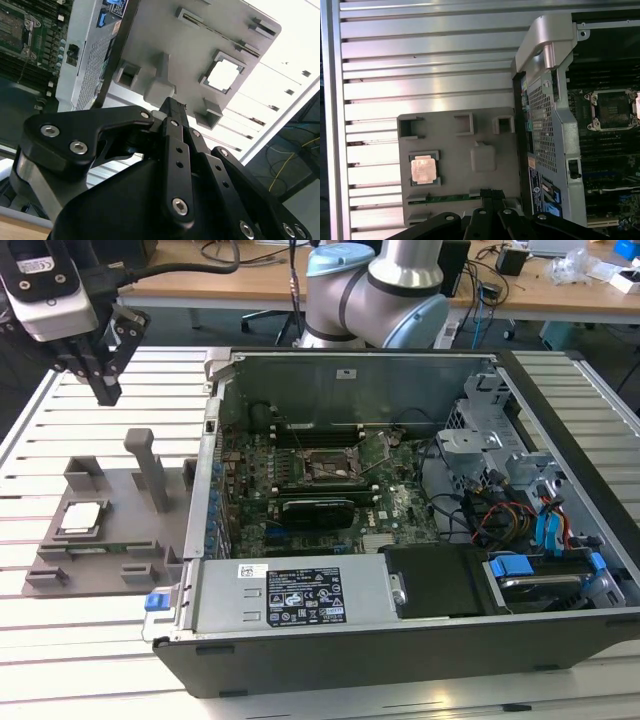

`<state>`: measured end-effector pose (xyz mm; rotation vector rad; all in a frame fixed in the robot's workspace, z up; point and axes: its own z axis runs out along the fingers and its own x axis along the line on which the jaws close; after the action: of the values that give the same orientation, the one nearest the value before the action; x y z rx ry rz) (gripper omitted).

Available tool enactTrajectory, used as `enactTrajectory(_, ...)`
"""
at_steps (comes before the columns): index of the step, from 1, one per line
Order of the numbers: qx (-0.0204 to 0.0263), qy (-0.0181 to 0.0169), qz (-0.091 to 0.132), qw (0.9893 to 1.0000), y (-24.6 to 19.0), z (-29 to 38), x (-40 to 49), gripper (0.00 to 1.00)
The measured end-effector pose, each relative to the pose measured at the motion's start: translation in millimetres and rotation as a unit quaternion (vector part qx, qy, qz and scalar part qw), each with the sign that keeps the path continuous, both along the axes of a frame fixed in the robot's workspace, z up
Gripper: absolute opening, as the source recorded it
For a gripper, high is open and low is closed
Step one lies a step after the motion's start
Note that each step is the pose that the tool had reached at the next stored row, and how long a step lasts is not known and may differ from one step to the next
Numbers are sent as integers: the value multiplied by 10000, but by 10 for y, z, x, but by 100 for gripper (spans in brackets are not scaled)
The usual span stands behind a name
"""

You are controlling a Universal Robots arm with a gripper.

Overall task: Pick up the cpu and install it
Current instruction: 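Reach for the cpu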

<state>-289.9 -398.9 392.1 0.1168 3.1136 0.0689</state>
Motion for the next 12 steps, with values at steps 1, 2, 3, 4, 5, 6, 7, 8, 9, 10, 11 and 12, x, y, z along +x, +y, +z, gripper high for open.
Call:
enactTrajectory(1, 0, 0, 0, 10000, 0, 0, -18, 11)
enactTrajectory(2, 0, 0, 0, 10000, 0, 0, -34, 11)
enactTrajectory(3, 0, 0, 0, 10000, 0, 0, -50, 11)
enactTrajectory(4, 0, 0, 0, 10000, 0, 0, -59, 11)
enactTrajectory(5, 0, 0, -1, 10000, 0, 0, -68, 11)
enactTrajectory(6, 0, 0, 0, 10000, 0, 0, -77, 11)
enactTrajectory(7, 0, 0, 0, 10000, 0, 0, -89, 11)
enactTrajectory(8, 0, 0, 0, 10000, 0, 0, -97, 11)
enactTrajectory(9, 0, 0, -1, 10000, 0, 0, -107, 11)
enactTrajectory(10, 0, 0, -1, 10000, 0, 0, -124, 11)
enactTrajectory(11, 0, 0, -1, 10000, 0, 0, -136, 11)
enactTrajectory(12, 0, 0, 0, 10000, 0, 0, -153, 11)
